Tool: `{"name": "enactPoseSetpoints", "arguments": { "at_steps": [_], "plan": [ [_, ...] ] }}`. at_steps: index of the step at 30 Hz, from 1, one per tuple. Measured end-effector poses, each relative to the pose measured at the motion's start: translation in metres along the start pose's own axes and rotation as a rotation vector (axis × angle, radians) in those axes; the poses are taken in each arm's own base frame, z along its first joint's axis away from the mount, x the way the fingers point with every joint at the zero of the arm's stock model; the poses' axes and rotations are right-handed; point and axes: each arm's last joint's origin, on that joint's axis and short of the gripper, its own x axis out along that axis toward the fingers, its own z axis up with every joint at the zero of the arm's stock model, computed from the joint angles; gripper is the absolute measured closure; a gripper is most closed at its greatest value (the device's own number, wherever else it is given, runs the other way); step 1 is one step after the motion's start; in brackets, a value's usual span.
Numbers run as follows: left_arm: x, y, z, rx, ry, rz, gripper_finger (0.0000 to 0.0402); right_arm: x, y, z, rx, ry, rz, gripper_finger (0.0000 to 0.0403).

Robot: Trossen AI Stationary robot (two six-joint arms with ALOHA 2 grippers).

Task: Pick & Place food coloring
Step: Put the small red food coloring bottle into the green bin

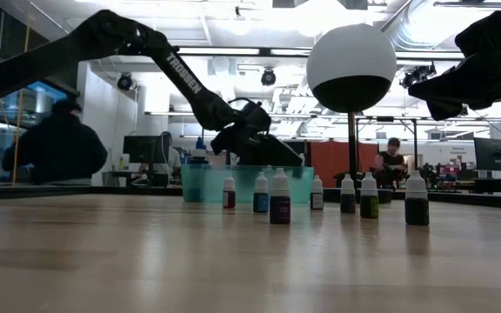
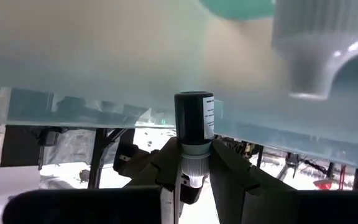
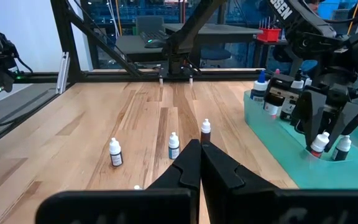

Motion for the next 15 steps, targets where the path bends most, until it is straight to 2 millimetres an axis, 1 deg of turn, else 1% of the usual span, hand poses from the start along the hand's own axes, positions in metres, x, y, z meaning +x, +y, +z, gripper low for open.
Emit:
{"name": "enactPoseSetpoints", "arguments": {
  "at_steps": [7,15],
  "plan": [
    [-0.0002,0.0005,-0.0001,-0.012,0.01,0.017,0.0349,0.0,0.0,0.0001,0.0,0.0,0.0,0.0402],
    [0.0,0.0007,-0.0002,-0.015,0.011,0.019,0.0312,0.0,0.0,0.0,0.0,0.0,0.0,0.0402]
  ]
}}
